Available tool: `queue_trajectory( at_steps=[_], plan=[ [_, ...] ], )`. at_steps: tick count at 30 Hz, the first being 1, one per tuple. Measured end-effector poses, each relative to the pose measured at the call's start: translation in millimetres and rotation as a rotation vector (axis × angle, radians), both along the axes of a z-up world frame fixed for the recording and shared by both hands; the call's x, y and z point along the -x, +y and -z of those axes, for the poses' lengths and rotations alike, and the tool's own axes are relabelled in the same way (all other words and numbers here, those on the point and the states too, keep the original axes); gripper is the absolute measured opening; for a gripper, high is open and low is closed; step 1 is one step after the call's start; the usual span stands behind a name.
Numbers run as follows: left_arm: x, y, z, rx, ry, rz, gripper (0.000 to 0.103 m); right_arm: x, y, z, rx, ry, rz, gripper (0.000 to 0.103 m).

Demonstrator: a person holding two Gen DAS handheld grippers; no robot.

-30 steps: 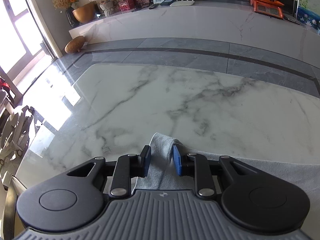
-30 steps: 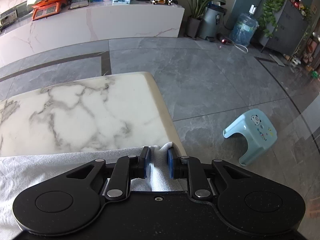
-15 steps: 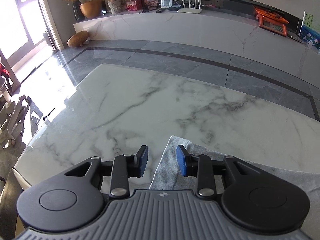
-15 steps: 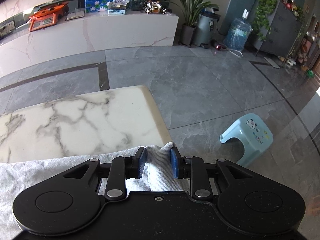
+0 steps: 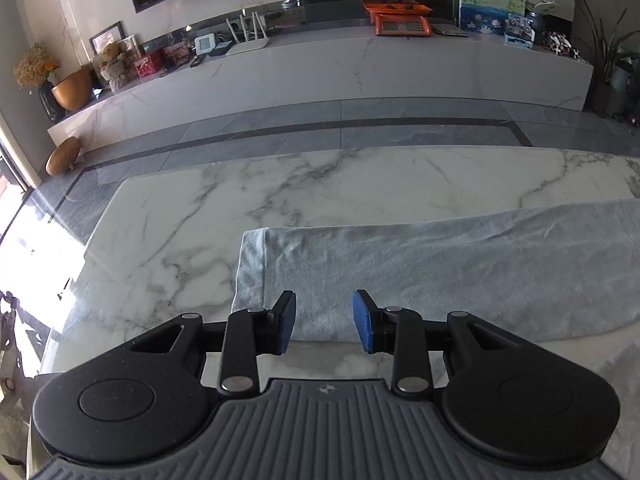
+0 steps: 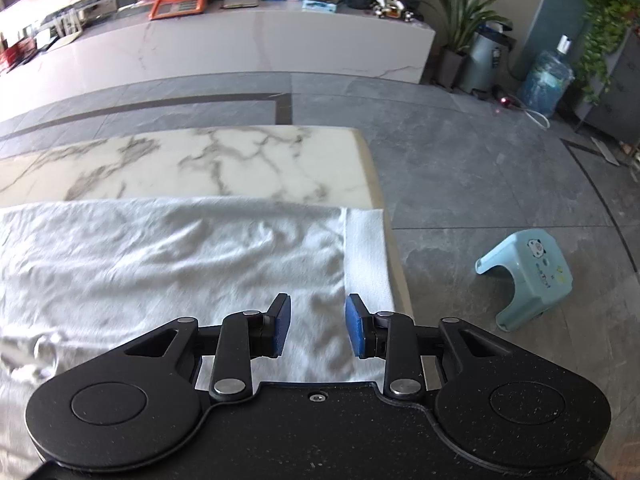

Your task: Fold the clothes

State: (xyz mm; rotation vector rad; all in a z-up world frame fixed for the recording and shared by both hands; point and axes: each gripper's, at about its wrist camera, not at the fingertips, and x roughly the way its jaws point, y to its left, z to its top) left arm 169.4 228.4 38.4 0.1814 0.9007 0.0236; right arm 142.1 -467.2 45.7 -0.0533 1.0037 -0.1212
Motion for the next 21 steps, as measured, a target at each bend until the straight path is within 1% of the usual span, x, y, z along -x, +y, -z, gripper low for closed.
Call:
queue_trajectory(
  at_steps=[5, 13, 16, 21],
  plan=[
    [42.1, -19.3, -4.0, -0.045, 0.021, 0.136, 0.03, 47.2, 24.4, -8.1, 0.023, 0.032, -0.184, 0.029],
    [120.0, -67.2, 10.3, -0.168, 0.06, 0.439, 0.031, 119.5, 73.2, -4.6, 0.126, 0.085, -0.478, 0.029],
    [145.2, -85.2, 23.5, -0.234, 0.092, 0.558, 0.031, 142.5, 88.2, 4.2, 0.199, 0.13, -0.585, 0.029],
    [175.4, -101.0, 46.4, -0.349, 0.139, 0.691, 0.032, 177.5, 105.4, 21.1, 0.338, 0.196, -0.757, 0.029]
  ],
)
